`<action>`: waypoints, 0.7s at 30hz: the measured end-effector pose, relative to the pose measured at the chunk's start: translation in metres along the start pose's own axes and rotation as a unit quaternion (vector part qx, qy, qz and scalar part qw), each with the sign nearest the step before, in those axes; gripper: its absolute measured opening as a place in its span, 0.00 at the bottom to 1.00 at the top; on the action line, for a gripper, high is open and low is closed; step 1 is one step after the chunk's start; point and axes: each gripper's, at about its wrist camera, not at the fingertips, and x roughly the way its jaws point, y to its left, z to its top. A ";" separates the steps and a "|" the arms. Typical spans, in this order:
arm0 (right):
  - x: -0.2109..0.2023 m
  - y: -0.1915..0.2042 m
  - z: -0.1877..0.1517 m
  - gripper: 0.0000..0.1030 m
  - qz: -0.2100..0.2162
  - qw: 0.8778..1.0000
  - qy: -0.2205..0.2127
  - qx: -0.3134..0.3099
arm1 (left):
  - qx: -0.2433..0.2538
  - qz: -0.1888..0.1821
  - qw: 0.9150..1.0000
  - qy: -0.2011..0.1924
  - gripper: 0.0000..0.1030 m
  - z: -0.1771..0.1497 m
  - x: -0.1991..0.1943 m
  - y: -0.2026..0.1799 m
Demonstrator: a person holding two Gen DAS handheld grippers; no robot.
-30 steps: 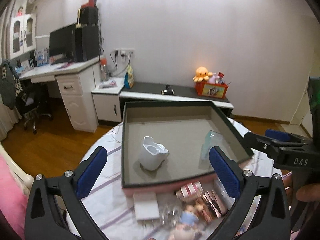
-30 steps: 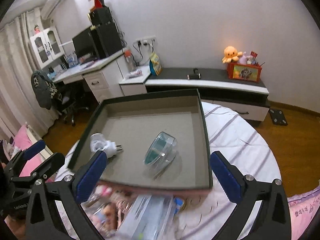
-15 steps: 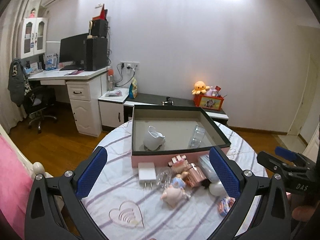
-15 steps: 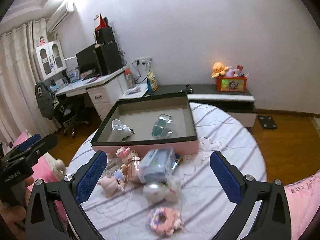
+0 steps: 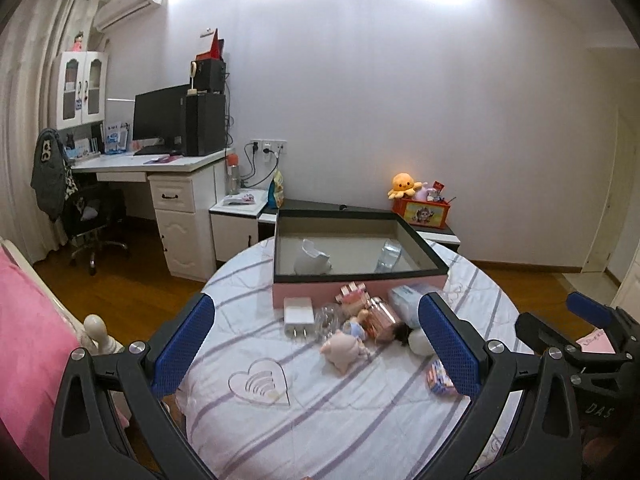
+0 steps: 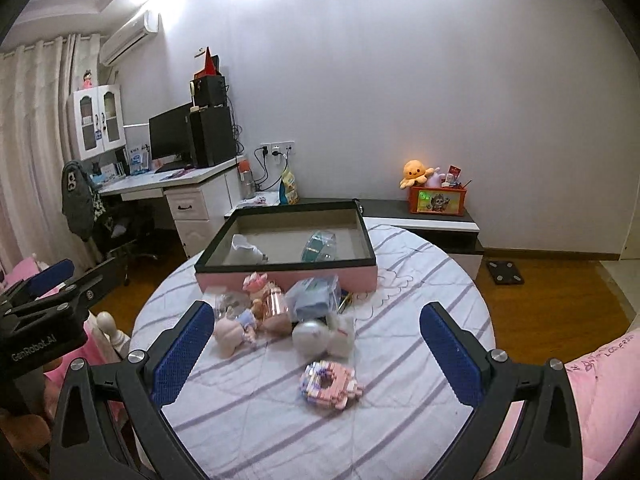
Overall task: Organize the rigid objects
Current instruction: 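Lift both tools out of the box and back over the bed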
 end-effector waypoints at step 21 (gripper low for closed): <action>0.002 0.006 -0.009 1.00 0.003 1.000 0.014 -0.001 | -0.010 -0.003 1.000 0.013 1.00 -0.020 0.000 0.000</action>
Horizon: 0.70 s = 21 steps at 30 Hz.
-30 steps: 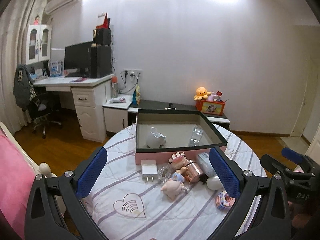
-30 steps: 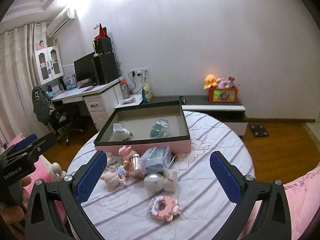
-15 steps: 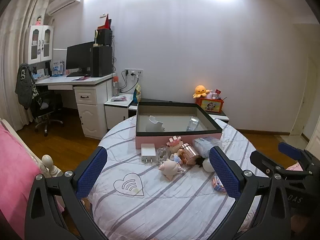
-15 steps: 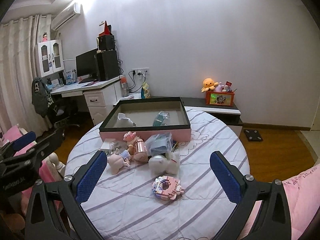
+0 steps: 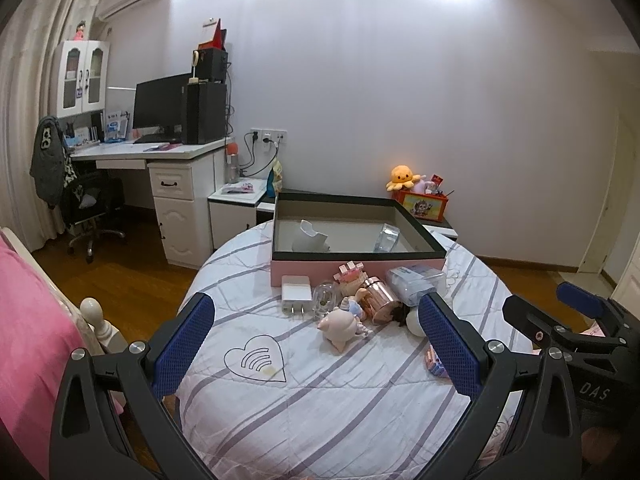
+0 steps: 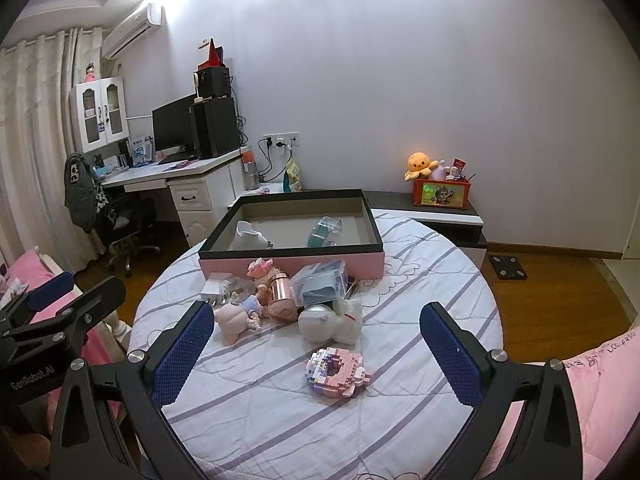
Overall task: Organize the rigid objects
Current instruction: 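Lift both tools out of the box and back over the bed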
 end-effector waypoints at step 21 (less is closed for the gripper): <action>0.062 -0.029 -0.035 1.00 -0.010 0.996 0.090 0.014 | 0.000 0.000 0.996 0.087 1.00 -0.041 0.065 -0.006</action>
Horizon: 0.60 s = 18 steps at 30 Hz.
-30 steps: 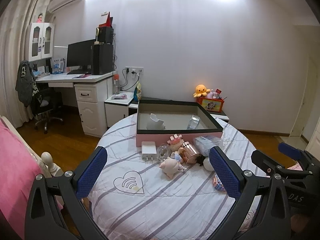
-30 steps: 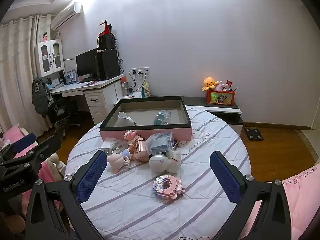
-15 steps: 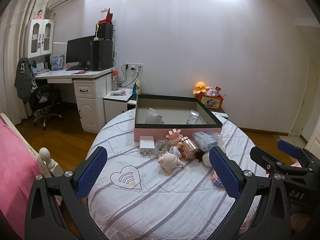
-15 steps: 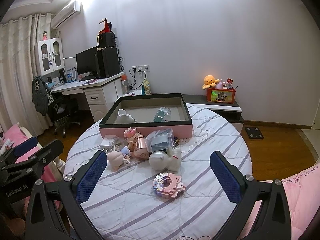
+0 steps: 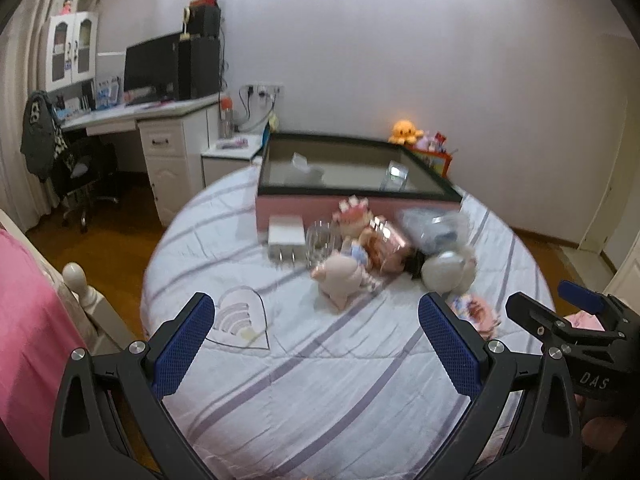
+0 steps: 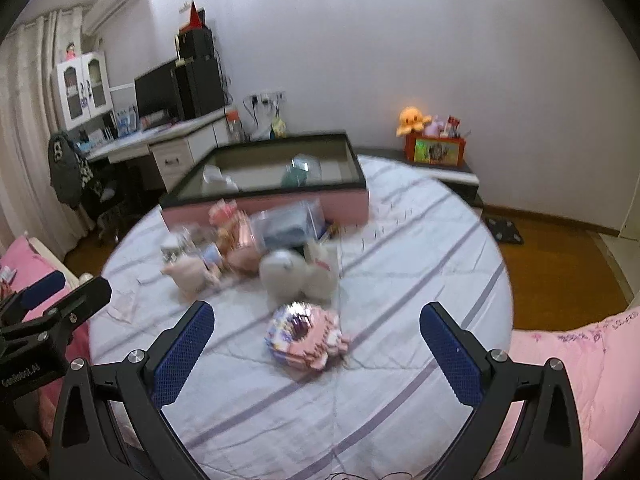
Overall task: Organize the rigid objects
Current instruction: 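Grasp the pink block figure with the right tool while the left tool grasps the pig doll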
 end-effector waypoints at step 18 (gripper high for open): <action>0.069 -0.009 -0.022 1.00 0.006 0.998 0.055 0.003 | -0.001 -0.007 0.996 0.084 1.00 0.010 0.101 -0.010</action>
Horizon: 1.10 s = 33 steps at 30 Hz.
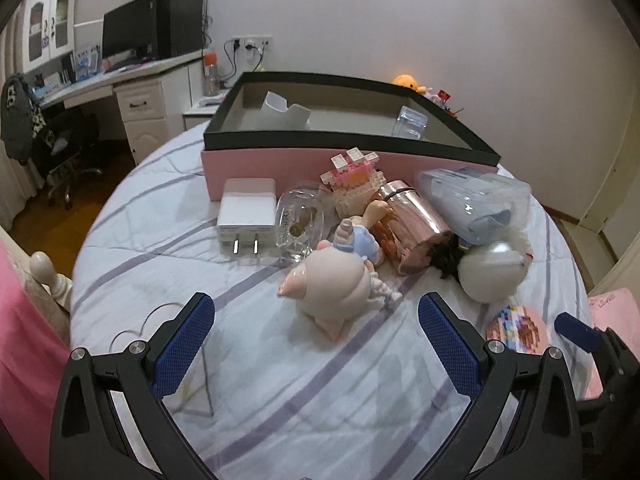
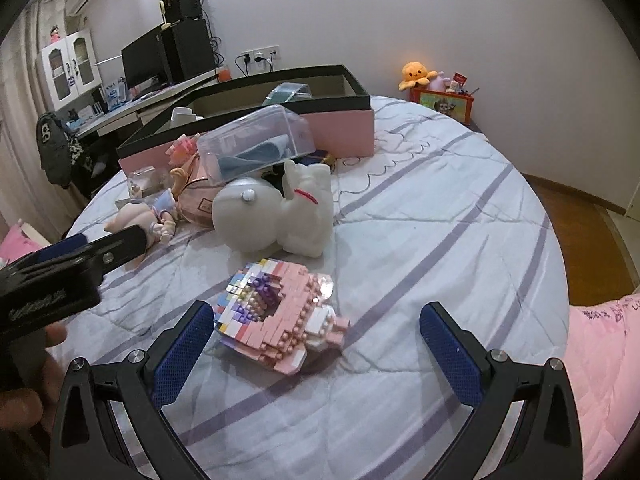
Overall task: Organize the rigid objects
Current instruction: 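Grasp the pink block figure with the right tool while the left tool grasps the pig doll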
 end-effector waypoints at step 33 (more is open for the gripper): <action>-0.003 0.006 0.001 0.63 0.012 0.999 0.014 -0.034 | 0.007 -0.032 0.999 0.032 0.80 -0.012 -0.001 0.006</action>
